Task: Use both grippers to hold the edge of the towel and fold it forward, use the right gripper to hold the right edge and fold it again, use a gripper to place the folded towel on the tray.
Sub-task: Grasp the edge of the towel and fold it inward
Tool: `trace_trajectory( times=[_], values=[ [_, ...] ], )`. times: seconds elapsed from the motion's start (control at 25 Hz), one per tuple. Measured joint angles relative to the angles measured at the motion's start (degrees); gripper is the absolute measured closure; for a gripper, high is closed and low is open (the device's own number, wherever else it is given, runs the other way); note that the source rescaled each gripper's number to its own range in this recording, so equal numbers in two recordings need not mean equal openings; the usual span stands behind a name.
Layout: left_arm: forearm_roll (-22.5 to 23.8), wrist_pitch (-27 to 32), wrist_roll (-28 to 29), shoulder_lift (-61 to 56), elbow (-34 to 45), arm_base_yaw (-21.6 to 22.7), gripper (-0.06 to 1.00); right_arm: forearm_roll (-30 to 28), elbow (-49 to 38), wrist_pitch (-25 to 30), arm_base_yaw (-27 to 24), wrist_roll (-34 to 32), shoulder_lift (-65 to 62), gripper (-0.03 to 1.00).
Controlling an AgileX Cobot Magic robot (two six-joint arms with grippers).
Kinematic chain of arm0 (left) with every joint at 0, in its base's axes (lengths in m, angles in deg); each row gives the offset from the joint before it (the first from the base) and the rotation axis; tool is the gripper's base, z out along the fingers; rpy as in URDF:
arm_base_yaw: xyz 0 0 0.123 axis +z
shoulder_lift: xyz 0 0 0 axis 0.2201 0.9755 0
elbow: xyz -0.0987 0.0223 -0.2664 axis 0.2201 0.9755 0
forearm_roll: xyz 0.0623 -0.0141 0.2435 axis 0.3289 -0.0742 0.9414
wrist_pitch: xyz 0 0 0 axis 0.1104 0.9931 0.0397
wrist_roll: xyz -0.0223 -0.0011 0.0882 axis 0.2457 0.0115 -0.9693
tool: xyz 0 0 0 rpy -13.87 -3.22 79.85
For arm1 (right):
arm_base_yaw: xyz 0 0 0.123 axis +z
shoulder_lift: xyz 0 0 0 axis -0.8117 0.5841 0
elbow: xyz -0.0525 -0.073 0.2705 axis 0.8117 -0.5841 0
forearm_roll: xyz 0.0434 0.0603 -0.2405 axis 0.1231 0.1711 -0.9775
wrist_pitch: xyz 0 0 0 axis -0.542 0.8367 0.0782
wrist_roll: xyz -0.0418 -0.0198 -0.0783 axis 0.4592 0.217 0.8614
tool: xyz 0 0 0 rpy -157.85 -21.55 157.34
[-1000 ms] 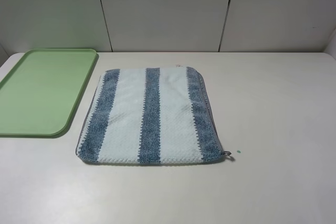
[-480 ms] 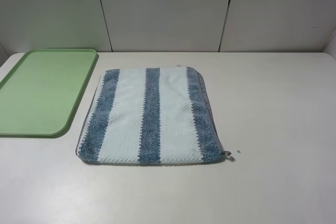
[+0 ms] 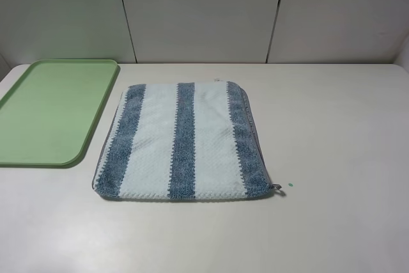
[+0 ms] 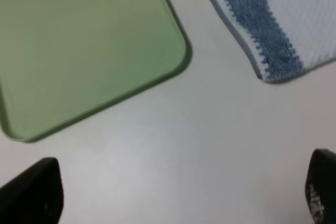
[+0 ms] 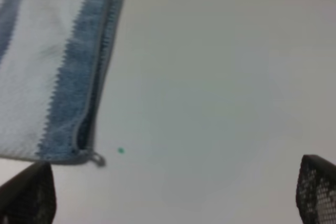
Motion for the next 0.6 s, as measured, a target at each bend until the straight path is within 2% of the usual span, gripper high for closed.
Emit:
trace_trajectory(
  times=[0.28, 0.6],
  values=[
    [2.7, 0.1, -0.1, 7.0, -0.8, -6.8, 0.04, -0.9, 4.8, 0.0, 10.7, 0.5, 9.0, -0.03],
    [10.5, 0.5, -1.6, 13.7, -0.9, -17.9, 0.04, -5.4, 4.8, 0.1, 22.8, 0.9, 17.7, -0.03]
  ],
)
